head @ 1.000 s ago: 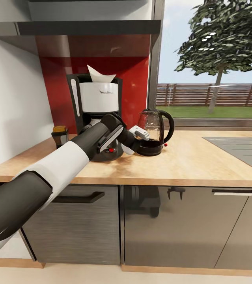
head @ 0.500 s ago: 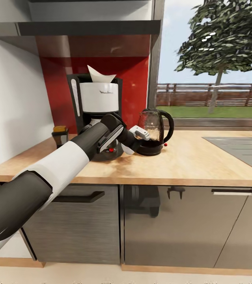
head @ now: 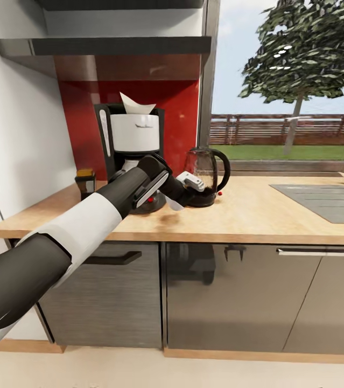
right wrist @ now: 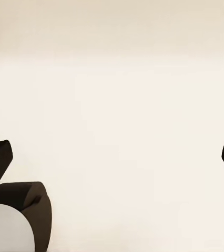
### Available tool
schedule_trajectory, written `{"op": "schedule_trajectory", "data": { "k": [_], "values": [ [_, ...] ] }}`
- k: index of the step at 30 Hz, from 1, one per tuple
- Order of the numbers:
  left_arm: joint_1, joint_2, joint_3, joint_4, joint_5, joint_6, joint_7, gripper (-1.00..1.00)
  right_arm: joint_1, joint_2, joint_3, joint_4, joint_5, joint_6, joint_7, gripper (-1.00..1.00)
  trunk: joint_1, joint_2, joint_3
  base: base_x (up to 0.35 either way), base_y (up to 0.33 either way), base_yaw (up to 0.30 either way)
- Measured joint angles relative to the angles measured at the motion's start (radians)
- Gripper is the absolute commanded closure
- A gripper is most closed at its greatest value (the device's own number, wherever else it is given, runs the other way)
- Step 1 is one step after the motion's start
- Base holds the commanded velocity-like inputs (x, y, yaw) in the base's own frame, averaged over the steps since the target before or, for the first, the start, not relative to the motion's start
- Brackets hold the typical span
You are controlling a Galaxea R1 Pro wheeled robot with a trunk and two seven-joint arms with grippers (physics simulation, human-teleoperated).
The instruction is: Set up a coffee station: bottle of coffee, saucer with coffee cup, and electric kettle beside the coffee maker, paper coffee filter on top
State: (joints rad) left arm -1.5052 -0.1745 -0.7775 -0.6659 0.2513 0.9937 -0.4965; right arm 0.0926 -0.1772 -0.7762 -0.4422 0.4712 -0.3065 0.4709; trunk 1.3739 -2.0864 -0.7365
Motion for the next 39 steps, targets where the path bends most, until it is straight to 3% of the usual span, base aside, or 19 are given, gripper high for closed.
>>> {"op": "schedule_trajectory", "data": {
  "k": [14, 26, 39],
  "values": [
    [0.000, 0.000, -0.001, 0.000, 0.000, 0.000, 0.000, 1.00, 0.000, 0.000, 0.000, 0.000, 0.000, 0.000, 0.000, -1.00, 0.000, 0.000, 0.000, -0.103, -0.007, 0.007],
    [0.000, 0.000, 0.001, 0.000, 0.000, 0.000, 0.000, 1.00, 0.000, 0.001, 0.000, 0.000, 0.000, 0.000, 0.000, -1.00, 0.000, 0.000, 0.000, -0.005, 0.000, 0.212],
    [0.000, 0.000, 0.000, 0.000, 0.000, 0.000, 0.000, 1.00, 0.000, 0.001, 0.000, -0.001, 0.000, 0.000, 0.002, -1.00, 0.000, 0.000, 0.000, -0.046, 0.000, 0.032]
  ]
}}
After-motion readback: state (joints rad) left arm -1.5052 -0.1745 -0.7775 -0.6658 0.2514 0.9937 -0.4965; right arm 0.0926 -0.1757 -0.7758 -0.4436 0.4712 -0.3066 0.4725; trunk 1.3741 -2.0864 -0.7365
